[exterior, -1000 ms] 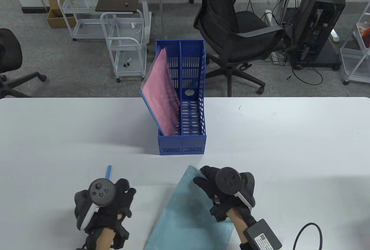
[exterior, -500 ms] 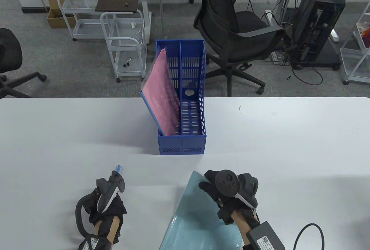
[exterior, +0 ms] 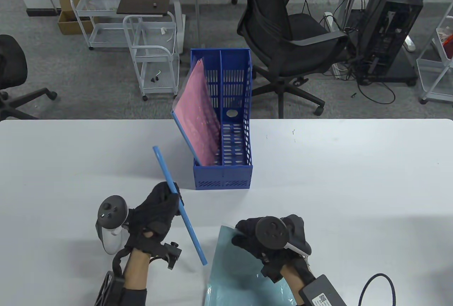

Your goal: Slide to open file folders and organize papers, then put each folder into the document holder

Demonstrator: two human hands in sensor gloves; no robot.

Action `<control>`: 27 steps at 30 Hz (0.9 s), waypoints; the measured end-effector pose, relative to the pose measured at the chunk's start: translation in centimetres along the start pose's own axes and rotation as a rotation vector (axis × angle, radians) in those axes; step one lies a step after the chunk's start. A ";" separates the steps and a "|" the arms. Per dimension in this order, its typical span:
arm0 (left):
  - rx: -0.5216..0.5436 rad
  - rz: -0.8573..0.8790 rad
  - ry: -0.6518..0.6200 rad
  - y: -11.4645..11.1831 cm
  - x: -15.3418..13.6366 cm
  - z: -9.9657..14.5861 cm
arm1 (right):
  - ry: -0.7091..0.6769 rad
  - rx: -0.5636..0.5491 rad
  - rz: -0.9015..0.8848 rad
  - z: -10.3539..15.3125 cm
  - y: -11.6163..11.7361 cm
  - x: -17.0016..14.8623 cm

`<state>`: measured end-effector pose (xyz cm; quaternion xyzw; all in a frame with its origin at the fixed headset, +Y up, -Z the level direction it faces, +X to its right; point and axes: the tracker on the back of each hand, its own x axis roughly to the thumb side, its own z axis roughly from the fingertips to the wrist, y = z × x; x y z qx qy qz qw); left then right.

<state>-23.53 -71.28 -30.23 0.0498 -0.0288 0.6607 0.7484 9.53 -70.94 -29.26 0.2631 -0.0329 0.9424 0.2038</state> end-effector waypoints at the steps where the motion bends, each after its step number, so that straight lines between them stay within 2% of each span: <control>1: 0.040 0.035 0.011 0.7 -0.1 0.2 | -0.017 0.011 0.002 0.0 0.2 0.5; 5: 0.131 0.173 0.052 2.4 -0.5 0.6 | -0.059 0.050 0.016 0.0 0.6 1.6; 9: 0.187 0.211 0.075 3.2 -1.0 0.9 | -0.096 0.058 -0.003 0.0 0.9 2.5; 19: 0.136 0.245 0.086 2.8 -1.3 0.6 | -0.114 0.081 0.006 0.0 1.3 3.0; 27: 0.133 0.131 0.038 2.6 -0.1 0.8 | -0.099 0.121 0.087 -0.1 1.8 3.5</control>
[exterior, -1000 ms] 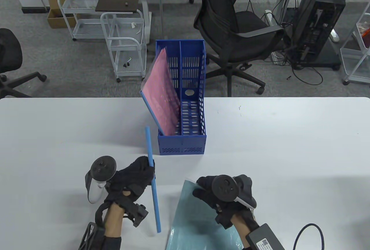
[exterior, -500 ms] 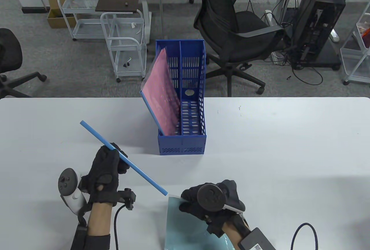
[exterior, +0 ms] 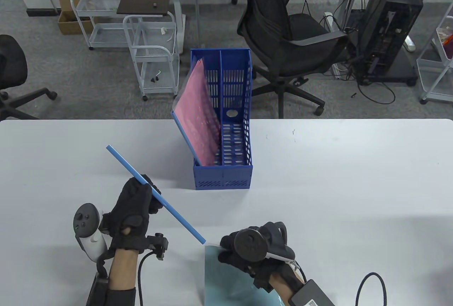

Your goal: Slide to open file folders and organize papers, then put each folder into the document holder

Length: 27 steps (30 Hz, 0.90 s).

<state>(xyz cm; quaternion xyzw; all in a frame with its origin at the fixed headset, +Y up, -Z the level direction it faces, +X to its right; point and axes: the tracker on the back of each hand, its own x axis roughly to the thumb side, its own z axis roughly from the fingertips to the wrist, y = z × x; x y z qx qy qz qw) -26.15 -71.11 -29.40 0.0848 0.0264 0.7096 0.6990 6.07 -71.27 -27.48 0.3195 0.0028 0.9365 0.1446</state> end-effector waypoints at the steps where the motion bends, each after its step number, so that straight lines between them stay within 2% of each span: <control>1: 0.004 0.006 0.003 0.0 0.0 0.0 | 0.003 -0.001 0.005 0.0 0.0 0.0; 9: -0.005 -0.024 0.001 -0.2 0.0 0.1 | -0.020 0.016 -0.006 -0.1 0.3 0.4; 14: -0.102 -0.084 -0.009 -1.2 0.8 0.1 | -0.031 0.047 0.015 -0.2 0.6 0.8; 16: -0.168 -0.173 -0.027 -2.2 1.3 0.2 | -0.037 0.052 -0.012 -0.2 0.6 0.9; 21: -0.336 -0.397 -0.034 -6.4 1.7 0.9 | -0.022 0.050 -0.076 -0.2 0.0 0.6; 23: -0.425 -0.457 -0.021 -8.5 1.1 1.2 | 0.010 0.023 -0.136 -0.1 -0.5 -0.2; 25: -0.564 -0.516 0.033 -10.9 -0.1 1.6 | 0.076 -0.032 -0.211 0.1 -1.3 -1.7; 27: -0.611 -0.518 0.053 -12.1 -1.0 1.9 | 0.160 -0.080 -0.244 0.5 -2.1 -3.6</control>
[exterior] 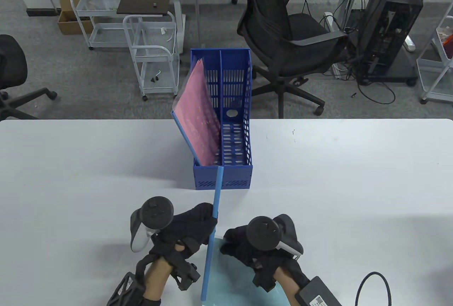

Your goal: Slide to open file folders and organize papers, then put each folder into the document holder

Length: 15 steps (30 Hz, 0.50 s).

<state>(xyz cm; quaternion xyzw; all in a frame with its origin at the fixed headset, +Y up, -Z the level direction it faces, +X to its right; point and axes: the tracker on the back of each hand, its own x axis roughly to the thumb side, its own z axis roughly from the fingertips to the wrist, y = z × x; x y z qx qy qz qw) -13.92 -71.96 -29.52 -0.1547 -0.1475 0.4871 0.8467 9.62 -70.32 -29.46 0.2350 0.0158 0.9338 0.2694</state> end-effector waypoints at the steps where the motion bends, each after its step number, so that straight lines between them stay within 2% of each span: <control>1: -0.040 0.009 0.006 -0.6 -0.1 -0.3 | 0.034 -0.028 -0.025 0.0 -0.4 -0.8; 3: -0.108 0.007 0.025 -1.6 -0.3 -0.7 | 0.116 -0.029 -0.139 0.0 -1.2 -2.9; 5: -0.128 -0.029 0.033 -2.2 -0.3 -0.9 | 0.166 -0.052 -0.183 0.0 -1.6 -4.1; 9: -0.170 -0.109 0.056 -2.8 -0.1 -1.0 | 0.226 -0.095 -0.168 0.3 -2.5 -5.1; 15: -0.246 -0.102 0.069 -3.0 -0.1 -0.9 | 0.268 -0.144 -0.192 0.5 -3.2 -6.1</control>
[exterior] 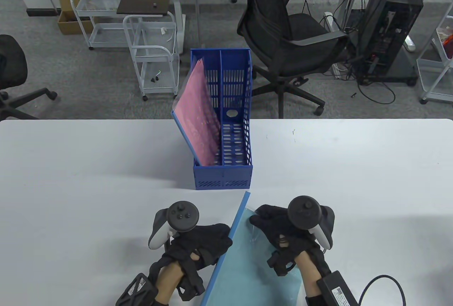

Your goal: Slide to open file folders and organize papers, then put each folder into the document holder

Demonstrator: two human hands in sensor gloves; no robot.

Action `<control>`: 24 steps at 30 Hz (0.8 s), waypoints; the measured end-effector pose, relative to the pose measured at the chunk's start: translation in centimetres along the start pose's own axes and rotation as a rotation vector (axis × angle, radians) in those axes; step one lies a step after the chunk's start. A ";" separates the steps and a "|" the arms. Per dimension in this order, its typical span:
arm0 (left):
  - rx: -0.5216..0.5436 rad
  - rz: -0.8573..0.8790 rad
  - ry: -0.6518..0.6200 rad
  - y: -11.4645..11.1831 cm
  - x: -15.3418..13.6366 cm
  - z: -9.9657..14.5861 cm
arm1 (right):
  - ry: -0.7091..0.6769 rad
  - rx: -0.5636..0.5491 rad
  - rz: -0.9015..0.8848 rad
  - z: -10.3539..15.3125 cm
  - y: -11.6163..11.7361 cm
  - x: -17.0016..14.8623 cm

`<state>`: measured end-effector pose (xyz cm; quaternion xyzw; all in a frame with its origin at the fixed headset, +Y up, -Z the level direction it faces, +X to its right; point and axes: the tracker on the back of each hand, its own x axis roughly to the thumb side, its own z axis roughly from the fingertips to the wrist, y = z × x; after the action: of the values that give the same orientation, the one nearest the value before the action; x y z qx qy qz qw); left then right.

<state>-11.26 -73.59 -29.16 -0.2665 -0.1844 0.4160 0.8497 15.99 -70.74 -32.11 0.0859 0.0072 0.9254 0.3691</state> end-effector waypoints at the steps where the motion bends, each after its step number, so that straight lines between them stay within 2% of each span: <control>1: -0.002 -0.007 0.002 -0.1 0.0 0.0 | 0.005 -0.006 0.000 0.0 -0.1 -0.1; 12: -0.013 -0.043 0.014 -0.5 -0.5 0.2 | 0.012 -0.041 -0.010 0.1 -0.6 -0.6; 14: -0.017 0.007 0.016 -0.8 -1.7 0.1 | -0.009 -0.060 0.011 0.3 -0.5 -0.1; 17: -0.163 0.135 0.014 -1.7 -3.7 -0.3 | -0.062 -0.118 0.017 0.6 -0.8 0.7; 21: -0.244 0.311 -0.043 -3.0 -4.9 -0.9 | -0.139 -0.218 -0.039 1.4 -1.5 1.9; 24: -0.184 0.315 -0.080 -3.0 -4.5 -0.9 | -0.154 -0.266 -0.015 1.8 -1.9 2.3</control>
<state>-11.56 -79.01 -28.50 -0.3517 -0.2113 0.5355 0.7382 15.93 -67.84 -30.16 0.1068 -0.1432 0.9061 0.3835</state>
